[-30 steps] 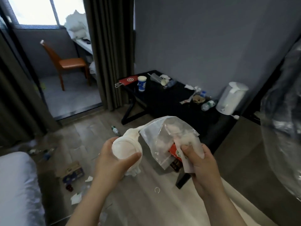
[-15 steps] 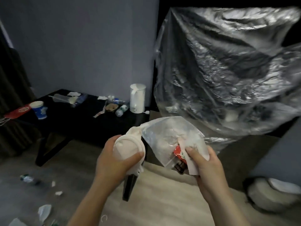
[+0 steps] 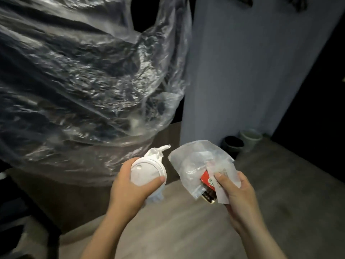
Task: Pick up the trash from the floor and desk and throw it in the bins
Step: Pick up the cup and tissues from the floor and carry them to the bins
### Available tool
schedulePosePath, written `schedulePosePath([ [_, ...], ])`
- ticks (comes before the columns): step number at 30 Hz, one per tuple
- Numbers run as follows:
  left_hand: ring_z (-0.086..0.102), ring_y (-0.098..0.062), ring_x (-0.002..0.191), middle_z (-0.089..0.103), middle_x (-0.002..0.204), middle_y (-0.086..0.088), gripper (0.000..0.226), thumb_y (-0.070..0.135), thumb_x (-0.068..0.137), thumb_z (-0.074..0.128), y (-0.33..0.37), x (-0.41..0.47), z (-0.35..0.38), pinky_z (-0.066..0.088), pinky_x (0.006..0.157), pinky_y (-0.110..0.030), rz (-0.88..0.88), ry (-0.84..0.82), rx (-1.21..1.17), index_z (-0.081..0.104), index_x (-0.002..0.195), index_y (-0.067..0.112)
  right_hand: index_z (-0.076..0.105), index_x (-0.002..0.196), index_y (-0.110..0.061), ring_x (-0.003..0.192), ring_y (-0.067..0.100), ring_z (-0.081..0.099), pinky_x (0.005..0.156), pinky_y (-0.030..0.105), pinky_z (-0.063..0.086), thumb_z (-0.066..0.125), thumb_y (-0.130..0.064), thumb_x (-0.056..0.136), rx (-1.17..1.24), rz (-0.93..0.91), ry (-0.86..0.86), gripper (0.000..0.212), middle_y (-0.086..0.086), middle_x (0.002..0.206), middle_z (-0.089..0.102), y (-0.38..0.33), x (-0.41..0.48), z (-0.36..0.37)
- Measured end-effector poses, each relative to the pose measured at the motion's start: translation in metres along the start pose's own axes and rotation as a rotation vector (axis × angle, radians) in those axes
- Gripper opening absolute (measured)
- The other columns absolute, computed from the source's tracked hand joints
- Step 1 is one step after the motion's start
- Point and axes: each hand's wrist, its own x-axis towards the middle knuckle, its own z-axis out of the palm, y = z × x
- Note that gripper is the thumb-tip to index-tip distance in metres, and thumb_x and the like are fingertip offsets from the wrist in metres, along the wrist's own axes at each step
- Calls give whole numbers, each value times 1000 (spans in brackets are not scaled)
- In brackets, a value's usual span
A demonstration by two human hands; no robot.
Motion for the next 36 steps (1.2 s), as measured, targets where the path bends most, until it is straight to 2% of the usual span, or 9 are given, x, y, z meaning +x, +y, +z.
schedulePosePath([
  [5, 60, -6, 95, 64, 101, 15, 59, 45, 57, 82, 7, 75, 65, 46, 75, -26, 118, -245, 19, 57, 109, 35, 65, 96, -14, 77, 20, 70, 70, 38, 56, 72, -14, 81, -16, -33, 235, 17, 9, 89, 74, -4, 39, -26],
  [9, 54, -11, 102, 57, 108, 20, 78, 46, 55, 87, 8, 110, 127, 40, 78, -28, 111, -330, 8, 48, 123, 37, 64, 96, -17, 83, 25, 71, 72, 42, 56, 73, -20, 80, -55, -18, 413, 18, 8, 90, 73, -4, 66, -57],
  [13, 55, -3, 95, 58, 100, 23, 67, 43, 56, 86, 15, 143, 195, 42, 69, -22, 110, -442, -16, 50, 112, 40, 64, 94, -16, 88, 32, 69, 79, 50, 55, 74, -21, 79, -65, -15, 541, 18, 11, 92, 72, -4, 105, -94],
  [17, 59, -11, 96, 62, 100, 15, 70, 53, 49, 82, 28, 177, 277, 51, 73, -32, 110, -512, -13, 55, 111, 34, 63, 98, -12, 93, 35, 68, 85, 54, 52, 74, -24, 79, -80, -32, 598, 25, 13, 95, 71, -3, 164, -138],
  [21, 65, -1, 74, 67, 84, 20, 58, 55, 39, 76, 45, 206, 359, 48, 44, -17, 62, -541, -62, 57, 94, 48, 63, 100, -7, 90, 36, 67, 82, 52, 53, 73, -26, 81, -79, -18, 604, 29, 19, 95, 70, -10, 235, -188],
  [25, 62, 6, 79, 66, 84, 24, 48, 35, 53, 90, 65, 234, 437, 44, 49, -12, 30, -513, -64, 58, 89, 42, 63, 99, -5, 85, 33, 67, 74, 46, 53, 73, -29, 81, -103, -17, 578, 30, 19, 94, 70, -30, 312, -236],
  [29, 56, 21, 63, 60, 70, 40, 40, 26, 59, 88, 74, 267, 497, 37, 40, -1, 51, -528, -22, 57, 84, 34, 65, 94, -12, 80, 29, 68, 68, 42, 52, 72, -27, 82, -107, -8, 577, 20, 14, 88, 71, -39, 382, -266],
  [33, 61, 10, 53, 66, 60, 24, 37, 24, 64, 86, 76, 319, 555, 37, 38, -3, 36, -557, -4, 60, 91, 23, 65, 88, -15, 73, 23, 67, 58, 37, 51, 74, -28, 80, -151, 0, 605, 18, 12, 85, 71, -40, 458, -285],
  [36, 68, -9, 67, 72, 78, -1, 46, 29, 63, 87, 71, 371, 604, 42, 42, -9, 11, -613, -2, 64, 101, 16, 63, 95, -13, 80, 30, 69, 66, 47, 56, 76, -31, 77, -144, 13, 624, 28, 13, 89, 70, -39, 521, -292],
])
